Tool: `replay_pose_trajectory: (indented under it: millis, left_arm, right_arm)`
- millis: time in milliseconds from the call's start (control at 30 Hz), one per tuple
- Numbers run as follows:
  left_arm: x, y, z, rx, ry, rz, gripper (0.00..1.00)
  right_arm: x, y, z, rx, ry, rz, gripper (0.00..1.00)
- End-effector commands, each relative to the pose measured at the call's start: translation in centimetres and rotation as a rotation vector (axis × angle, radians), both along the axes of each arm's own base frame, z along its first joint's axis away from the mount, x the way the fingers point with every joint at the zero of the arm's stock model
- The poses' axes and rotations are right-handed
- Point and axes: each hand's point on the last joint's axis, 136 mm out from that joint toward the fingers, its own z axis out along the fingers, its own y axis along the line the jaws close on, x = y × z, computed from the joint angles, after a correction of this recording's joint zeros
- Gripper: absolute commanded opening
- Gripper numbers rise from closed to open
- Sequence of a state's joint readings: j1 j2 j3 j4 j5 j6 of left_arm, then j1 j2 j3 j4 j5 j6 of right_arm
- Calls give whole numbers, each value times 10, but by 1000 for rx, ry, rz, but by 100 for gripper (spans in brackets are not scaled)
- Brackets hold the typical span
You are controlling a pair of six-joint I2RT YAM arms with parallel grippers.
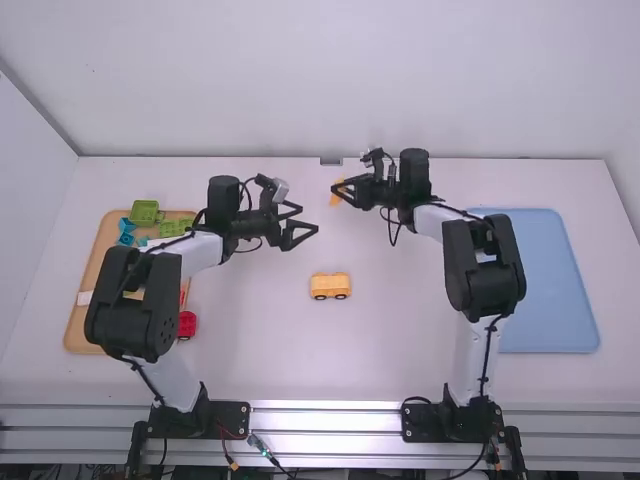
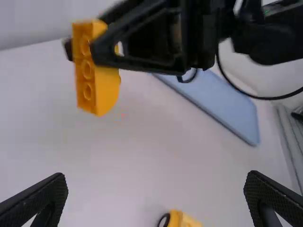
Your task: Assemble lego blocks to make yellow taxi
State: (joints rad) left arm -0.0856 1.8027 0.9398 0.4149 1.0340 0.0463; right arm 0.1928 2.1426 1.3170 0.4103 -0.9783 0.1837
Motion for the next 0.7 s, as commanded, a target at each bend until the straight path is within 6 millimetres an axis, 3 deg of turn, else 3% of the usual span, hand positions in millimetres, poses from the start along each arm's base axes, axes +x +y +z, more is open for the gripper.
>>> replay_pose_trajectory:
  millis: [0,133,167,267,467,667]
  left_arm:
    - [17,12,-5,68,-34,88,99]
    - [25,18,-8,105,-52,132,99]
    - [24,17,-8,106,-59,127,99]
    - [26,17,-6,116,-95,120,99]
    - [26,17,-5,114,-99,121,99]
    - [23,18,-10,130,-89,111,99]
  right_arm:
    - [20,-21,18,-276,-208,-135,0]
    - [-32,-51,-3,-729,-181,19,0]
    - [-38,-54,-5,-766,-172,36,0]
    - [-88,-80,-33,-1071,-66,205,2]
    - [-144,-78,-79,-1247,-83,597,0]
    - [-171,-87,-102,-1345,-36,777,0]
